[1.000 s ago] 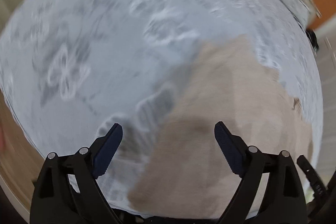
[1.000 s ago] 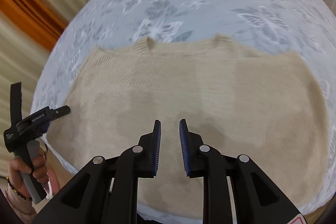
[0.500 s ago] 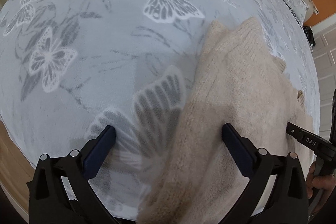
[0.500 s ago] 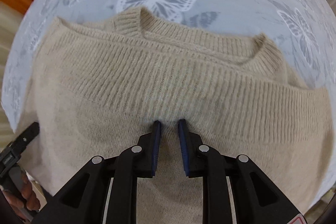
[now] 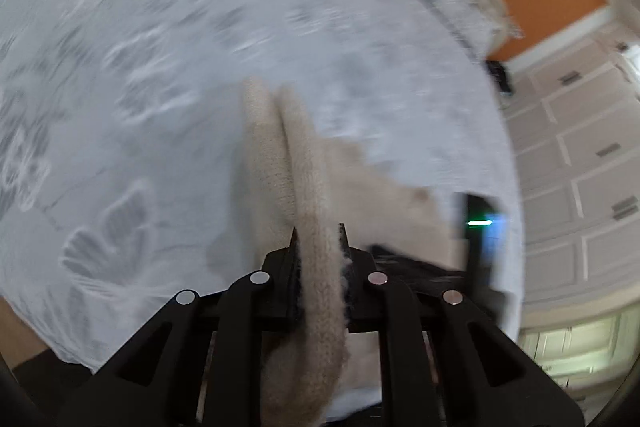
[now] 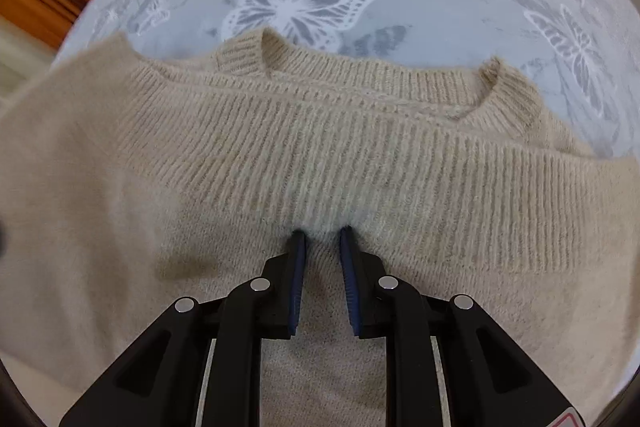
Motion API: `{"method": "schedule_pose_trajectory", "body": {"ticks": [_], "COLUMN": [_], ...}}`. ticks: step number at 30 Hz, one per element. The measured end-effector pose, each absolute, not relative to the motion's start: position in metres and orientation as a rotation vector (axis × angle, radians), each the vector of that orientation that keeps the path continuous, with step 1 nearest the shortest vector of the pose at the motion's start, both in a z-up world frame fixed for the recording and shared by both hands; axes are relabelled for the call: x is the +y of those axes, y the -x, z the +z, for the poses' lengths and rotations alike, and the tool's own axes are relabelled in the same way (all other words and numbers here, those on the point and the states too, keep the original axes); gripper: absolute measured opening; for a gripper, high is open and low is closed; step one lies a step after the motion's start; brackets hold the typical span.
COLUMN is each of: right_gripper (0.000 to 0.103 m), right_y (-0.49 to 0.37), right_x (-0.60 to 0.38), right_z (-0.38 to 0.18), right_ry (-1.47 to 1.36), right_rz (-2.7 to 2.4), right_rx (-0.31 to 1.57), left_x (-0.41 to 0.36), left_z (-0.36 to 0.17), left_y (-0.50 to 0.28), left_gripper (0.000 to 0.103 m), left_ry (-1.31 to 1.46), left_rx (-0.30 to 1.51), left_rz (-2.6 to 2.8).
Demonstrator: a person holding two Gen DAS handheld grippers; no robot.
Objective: Fold small clothes
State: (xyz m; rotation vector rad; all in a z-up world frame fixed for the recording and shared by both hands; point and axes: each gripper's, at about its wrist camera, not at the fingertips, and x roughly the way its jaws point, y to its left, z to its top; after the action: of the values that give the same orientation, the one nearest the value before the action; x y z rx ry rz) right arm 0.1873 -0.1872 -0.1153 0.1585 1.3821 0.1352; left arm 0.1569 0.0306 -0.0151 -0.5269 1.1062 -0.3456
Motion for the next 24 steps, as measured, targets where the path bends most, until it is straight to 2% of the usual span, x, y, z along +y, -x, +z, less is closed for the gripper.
{"method": "schedule_pose_trajectory", "body": {"ticks": [4,7,11,15,18,19,20,21,22,23,24], "right_gripper": [0.018,0.020,0.021,0.036,0.036,0.039,0.043,0.055,0.063,0.063,0.063], "right_y": [-0.183,-0.163,-0.102,-0.041,-0.002,0.007,0.011,0.015,0.017,0.015,0.011], "right_x": [-0.226,-0.273,-0.350,-0.412,-0.449,-0.453,-0.451,-0.450,-0.449,-0.450,-0.445], "right_z": [-0.115,-0.106,-0.075,-0.077,-0.082,-0.081,-0.081,-0.080,-0.080,-0.079,-0.078], "right_ry": [-0.366,-0.621,-0.686,-0.709,-0.736,-0.745,-0.753,-0.764,-0.773,-0.788,-0.808], "right_rz": [0.215,0.263,0.169,0.055,0.022,0.029,0.040,0.054,0.066,0.090,0.119], "right_rx": [1.331,1.237,1.059,1.034,1.029,1.025,1.020,1.012,1.007,1.004,1.000], "left_x": [-0.036,-0.089,-0.166,-0.215,-0.235,-0.234,-0.229,-0.222,-0.216,-0.205,-0.192], "left_z": [0.033,0.046,0.030,-0.015,-0.044,-0.045,-0.041,-0.033,-0.028,-0.020,-0.015], "left_y": [-0.149,-0.140,-0.123,-0.106,-0.093,-0.086,-0.079,-0.070,-0.063,-0.054,-0.047], "left_gripper": [0.013,0.014,0.014,0.020,0.037,0.046,0.057,0.063,0.075,0.083,0.084], "left_ry": [0.473,0.385,0.243,0.188,0.130,0.139,0.153,0.154,0.142,0.121,0.106], "left_rx": [1.048,1.062,1.099,1.199,1.261,1.247,1.210,1.158,1.124,1.078,1.047], "left_rz": [-0.484,-0.563,-0.602,-0.633,-0.593,-0.596,-0.608,-0.618,-0.608,-0.580,-0.555]}}
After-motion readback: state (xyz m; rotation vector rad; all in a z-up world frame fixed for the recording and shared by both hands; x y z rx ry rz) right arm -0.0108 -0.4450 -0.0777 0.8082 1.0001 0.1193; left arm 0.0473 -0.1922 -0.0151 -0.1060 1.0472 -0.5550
